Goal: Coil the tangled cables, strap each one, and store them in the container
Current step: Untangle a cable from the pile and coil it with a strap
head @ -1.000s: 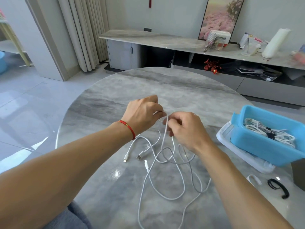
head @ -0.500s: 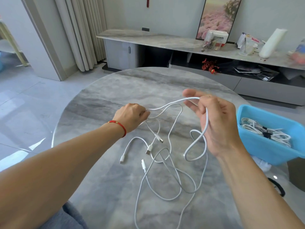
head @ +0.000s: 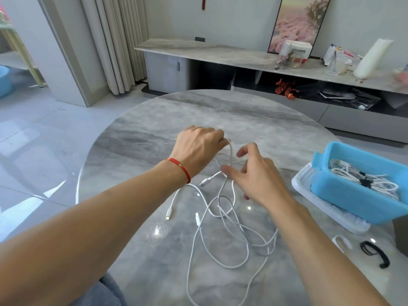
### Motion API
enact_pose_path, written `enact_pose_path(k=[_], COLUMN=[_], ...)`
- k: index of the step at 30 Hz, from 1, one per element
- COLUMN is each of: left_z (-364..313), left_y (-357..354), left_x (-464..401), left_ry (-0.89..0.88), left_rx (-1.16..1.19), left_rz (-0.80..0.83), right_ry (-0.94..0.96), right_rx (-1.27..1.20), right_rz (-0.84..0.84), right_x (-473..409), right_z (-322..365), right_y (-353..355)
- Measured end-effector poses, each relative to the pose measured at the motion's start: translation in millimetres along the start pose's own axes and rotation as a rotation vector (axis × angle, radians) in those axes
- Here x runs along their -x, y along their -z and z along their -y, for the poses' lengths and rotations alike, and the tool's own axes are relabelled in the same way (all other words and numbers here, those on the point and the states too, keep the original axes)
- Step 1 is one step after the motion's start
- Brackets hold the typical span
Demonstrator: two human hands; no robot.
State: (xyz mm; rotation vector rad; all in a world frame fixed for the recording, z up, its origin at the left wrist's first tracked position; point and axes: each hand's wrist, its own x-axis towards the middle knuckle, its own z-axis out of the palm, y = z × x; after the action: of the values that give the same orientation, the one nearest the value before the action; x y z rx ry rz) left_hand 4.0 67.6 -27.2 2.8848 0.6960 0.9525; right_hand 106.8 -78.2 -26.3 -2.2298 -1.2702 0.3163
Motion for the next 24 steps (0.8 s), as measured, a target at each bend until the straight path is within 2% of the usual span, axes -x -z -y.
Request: enact_pose_path(k=[2, 5, 7, 10, 12, 15, 17, 20, 22, 24], left_z=[0.7, 8.2, 15.1, 23.0, 25.7, 18.6, 4.1, -18.2, -24.6, -27.9], left_y=[1.5, -5.7, -13.9, -20.9, -21.1, -13.1, -2.0, 10.9, 15.6, 16.5], left_x=[0.8, 5.0, 10.5, 19.0, 16.9, 7.4, 0.3, -8.3, -9.1, -4.8], left_ry=[-0.096, -0.032, 0.015, 0.149, 0.268, 0.277, 0.28, 0.478, 0.61, 0.603], left_rx=[-0.039, -0.021, -0.053, -0.102, 0.042, 0.295, 0.486, 0.948, 1.221, 1.298], left_rz=[-0.026, 0.062, 0.181, 0.382, 0.407, 0.23, 0.261, 0.375, 0.415, 0.438], right_ry=[0.1, 0.114, 0.074, 0.071, 0.06, 0.049, 0.055, 0.05, 0.043, 0.046], right_rx=[0.024, -0.184, -0.343, -0.398, -0.432, -0.594, -0.72, -0.909, -0.888, -0.698], right_rz=[-0.091, -0.156, -0.218, -0.219, -0.192, -0.154, -0.085, 0.044, 0.046, -0.054], right_x=[-3.2, -7.0, -9.5, -12.6, -13.0, -12.6, -12.8, -10.8, -9.7, -10.0], right_z=[2.9, 3.9, 4.1, -1.0, -4.1, -3.9, -3.4, -1.7, -1.8, -4.0], right_y=[-2.0, -2.7, -1.2, 3.8, 5.8, 9.3, 13.9, 20.8, 21.3, 19.4])
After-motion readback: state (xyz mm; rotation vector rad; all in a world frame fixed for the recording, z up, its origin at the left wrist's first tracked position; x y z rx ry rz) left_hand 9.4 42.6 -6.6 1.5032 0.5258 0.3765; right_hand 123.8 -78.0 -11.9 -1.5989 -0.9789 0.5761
